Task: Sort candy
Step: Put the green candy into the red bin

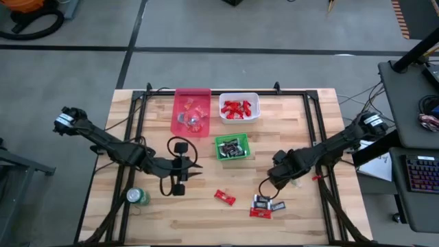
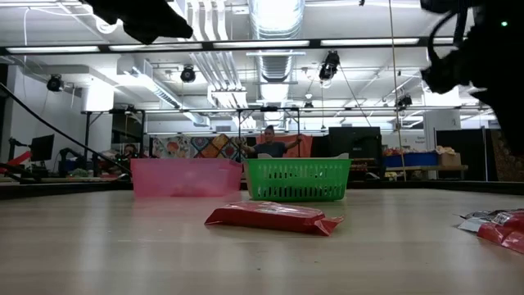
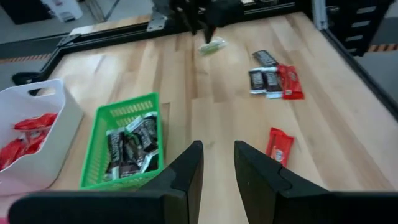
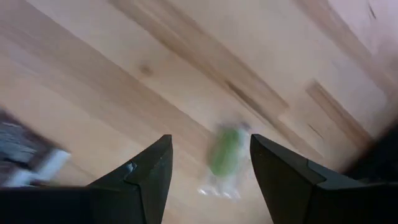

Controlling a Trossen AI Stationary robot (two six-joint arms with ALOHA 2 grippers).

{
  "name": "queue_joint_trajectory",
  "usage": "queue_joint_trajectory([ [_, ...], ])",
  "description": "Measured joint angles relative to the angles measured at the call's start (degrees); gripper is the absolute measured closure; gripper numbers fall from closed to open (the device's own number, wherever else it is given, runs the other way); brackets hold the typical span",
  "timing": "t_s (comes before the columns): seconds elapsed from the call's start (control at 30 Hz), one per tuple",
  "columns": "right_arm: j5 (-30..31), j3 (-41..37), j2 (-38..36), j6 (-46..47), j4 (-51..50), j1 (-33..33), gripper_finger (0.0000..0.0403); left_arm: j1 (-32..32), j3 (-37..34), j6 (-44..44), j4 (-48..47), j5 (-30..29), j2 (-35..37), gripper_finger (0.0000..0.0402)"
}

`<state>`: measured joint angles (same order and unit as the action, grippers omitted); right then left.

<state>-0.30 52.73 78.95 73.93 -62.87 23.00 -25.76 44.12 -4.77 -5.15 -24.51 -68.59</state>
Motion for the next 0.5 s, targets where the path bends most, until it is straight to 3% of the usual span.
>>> queue_joint_trajectory([
  [0.5,-11.1,-6.1,6.6,-1.6,1.0,0.0,0.0197,0.0,0.0,-0.3,0.3,-1.5,-2.9,0.0328],
])
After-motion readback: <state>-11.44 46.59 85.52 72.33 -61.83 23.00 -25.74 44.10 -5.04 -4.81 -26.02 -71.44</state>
